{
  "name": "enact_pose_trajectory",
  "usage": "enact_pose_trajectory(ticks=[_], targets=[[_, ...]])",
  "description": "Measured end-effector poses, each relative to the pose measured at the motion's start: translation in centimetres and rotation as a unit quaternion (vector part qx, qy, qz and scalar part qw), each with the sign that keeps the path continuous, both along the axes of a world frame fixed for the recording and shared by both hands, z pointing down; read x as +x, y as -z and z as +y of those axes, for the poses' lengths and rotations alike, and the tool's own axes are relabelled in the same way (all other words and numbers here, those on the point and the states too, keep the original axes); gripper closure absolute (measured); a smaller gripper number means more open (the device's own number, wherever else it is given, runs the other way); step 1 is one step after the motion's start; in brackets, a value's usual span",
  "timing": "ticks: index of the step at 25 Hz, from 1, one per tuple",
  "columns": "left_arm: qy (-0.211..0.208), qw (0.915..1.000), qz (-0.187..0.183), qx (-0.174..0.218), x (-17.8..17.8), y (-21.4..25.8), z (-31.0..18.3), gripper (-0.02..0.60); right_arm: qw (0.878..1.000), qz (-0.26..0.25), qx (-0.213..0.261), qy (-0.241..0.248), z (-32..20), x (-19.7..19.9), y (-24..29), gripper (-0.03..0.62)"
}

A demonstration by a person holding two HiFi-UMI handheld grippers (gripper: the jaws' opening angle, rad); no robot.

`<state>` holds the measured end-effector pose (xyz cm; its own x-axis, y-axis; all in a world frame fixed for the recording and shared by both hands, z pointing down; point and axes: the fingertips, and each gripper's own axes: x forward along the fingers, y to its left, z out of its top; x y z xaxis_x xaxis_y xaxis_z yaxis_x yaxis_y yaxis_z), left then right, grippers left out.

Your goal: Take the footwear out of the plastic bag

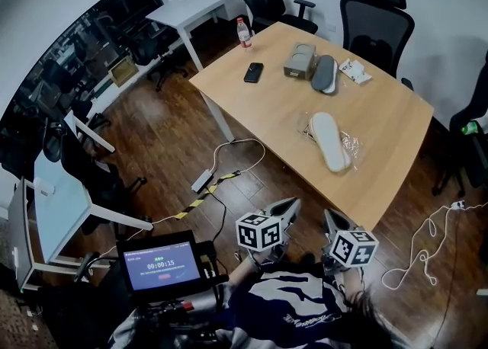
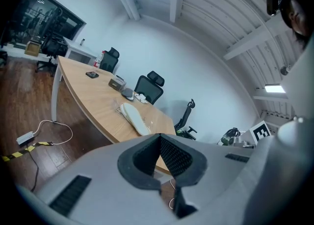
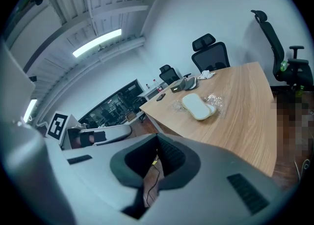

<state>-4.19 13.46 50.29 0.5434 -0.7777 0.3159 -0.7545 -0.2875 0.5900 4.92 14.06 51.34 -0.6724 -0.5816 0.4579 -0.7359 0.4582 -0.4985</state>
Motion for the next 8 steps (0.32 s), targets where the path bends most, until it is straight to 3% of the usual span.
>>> enact_pose_trajectory(ticks=[8], targets=[[0.005,1.0,-0.001,-0.007,-0.23,-0.37,0.14,0.577,1.0,0.0,-0.005,0.003,0.1,-0.04,-0.33,0.597]])
